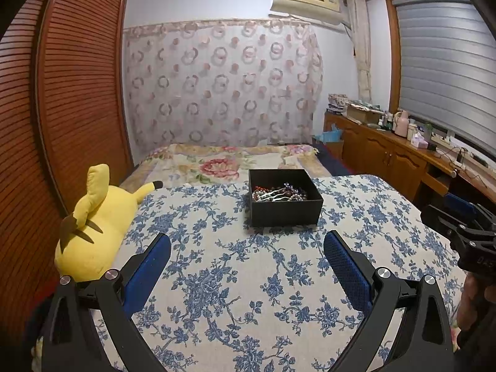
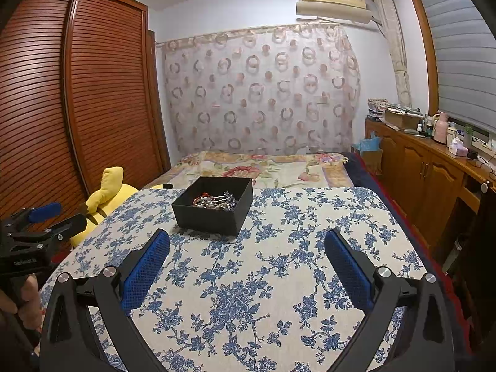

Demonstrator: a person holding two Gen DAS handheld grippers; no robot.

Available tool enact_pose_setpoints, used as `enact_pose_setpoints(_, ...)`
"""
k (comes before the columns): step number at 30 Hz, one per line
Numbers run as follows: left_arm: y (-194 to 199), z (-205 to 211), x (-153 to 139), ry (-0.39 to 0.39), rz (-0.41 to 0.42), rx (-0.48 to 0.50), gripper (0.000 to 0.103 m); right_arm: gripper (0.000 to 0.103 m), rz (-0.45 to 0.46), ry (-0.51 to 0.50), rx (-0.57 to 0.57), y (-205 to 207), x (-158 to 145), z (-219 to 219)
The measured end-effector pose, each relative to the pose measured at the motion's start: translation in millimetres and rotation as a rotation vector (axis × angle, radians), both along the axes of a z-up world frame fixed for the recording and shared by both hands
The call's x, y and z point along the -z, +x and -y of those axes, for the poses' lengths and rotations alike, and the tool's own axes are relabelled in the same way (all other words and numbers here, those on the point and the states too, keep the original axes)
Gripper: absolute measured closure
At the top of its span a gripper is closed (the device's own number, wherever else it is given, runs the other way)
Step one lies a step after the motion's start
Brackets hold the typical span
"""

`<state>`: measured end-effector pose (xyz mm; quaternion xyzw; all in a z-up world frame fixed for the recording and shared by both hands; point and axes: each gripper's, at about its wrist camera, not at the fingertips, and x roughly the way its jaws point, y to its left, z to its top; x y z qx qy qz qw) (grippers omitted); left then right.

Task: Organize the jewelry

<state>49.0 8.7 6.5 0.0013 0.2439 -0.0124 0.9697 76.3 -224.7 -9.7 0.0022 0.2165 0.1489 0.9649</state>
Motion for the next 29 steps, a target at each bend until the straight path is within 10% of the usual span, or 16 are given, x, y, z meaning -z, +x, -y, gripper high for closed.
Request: enact_pose_setpoints(29, -0.2, 0.7, -1.3, -0.001, 0.000, -0.002, 0.008, 0.002, 0.000, 0.000, 0.003, -0.6, 0.1, -0.9)
